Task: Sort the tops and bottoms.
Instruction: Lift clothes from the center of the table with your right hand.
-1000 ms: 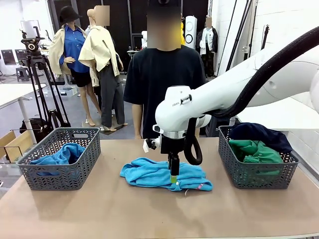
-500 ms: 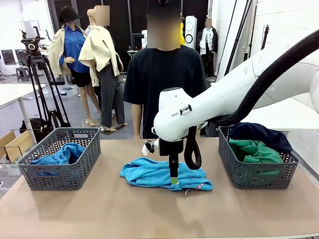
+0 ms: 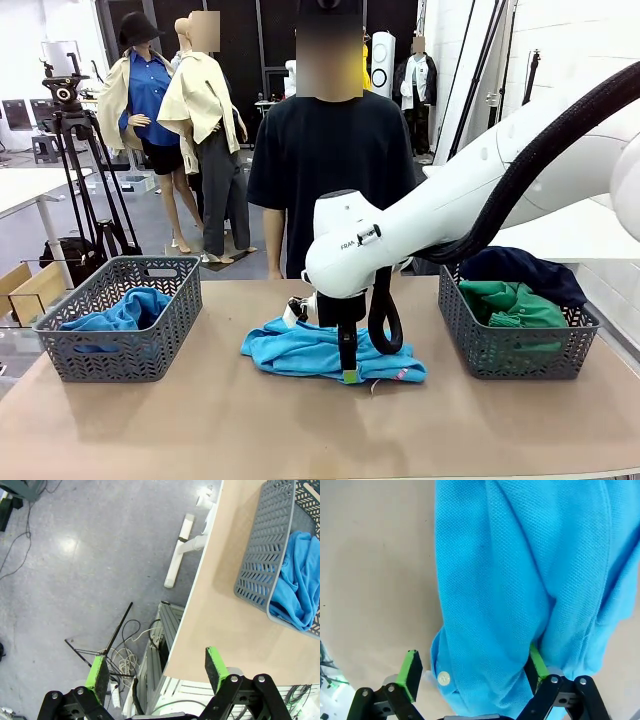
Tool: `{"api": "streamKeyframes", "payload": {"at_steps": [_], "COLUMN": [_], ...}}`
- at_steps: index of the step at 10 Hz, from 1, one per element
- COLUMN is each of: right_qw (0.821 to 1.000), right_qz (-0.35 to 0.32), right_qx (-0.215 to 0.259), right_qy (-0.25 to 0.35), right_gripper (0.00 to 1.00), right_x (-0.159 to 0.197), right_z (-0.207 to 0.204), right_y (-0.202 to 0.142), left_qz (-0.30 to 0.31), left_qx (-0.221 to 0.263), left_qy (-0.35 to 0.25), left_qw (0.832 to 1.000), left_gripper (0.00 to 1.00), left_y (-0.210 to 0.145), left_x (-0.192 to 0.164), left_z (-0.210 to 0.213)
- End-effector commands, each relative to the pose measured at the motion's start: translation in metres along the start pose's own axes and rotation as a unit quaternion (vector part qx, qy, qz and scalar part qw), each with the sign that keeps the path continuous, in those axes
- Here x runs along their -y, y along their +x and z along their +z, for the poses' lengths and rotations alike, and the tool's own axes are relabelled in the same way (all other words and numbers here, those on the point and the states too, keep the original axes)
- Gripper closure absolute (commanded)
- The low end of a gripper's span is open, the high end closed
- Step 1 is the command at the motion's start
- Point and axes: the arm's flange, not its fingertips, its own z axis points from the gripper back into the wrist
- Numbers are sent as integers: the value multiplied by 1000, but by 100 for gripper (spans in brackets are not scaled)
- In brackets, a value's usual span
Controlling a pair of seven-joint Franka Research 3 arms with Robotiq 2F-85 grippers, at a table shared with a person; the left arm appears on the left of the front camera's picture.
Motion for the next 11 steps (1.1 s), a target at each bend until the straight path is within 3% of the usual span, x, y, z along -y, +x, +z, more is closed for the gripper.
{"api": "streamKeyframes", "payload": {"at_steps": [1, 6, 7, 11], "right_qw": [1000, 1000, 1000, 1000], "right_qz": [-8, -17, -17, -7], "right_qx": [-14, -17, -18, -17], "right_qy": [-5, -11, -13, -13], "right_gripper": [0, 96, 100, 100], "right_x": [-2, -4, -3, 5], "right_z": [-9, -4, -2, 17], "right_y": [1, -1, -2, -6], "left_qz": [0, 0, 0, 0], "left_qx": [-2, -2, -2, -2], "left_qy": [-3, -3, -3, -3], "left_qw": [1000, 1000, 1000, 1000], "left_gripper": [0, 0, 0, 0], "left_y": [-1, -1, -1, -1], "left_x": [-2, -2, -2, -2], "left_z": [0, 0, 0, 0]}}
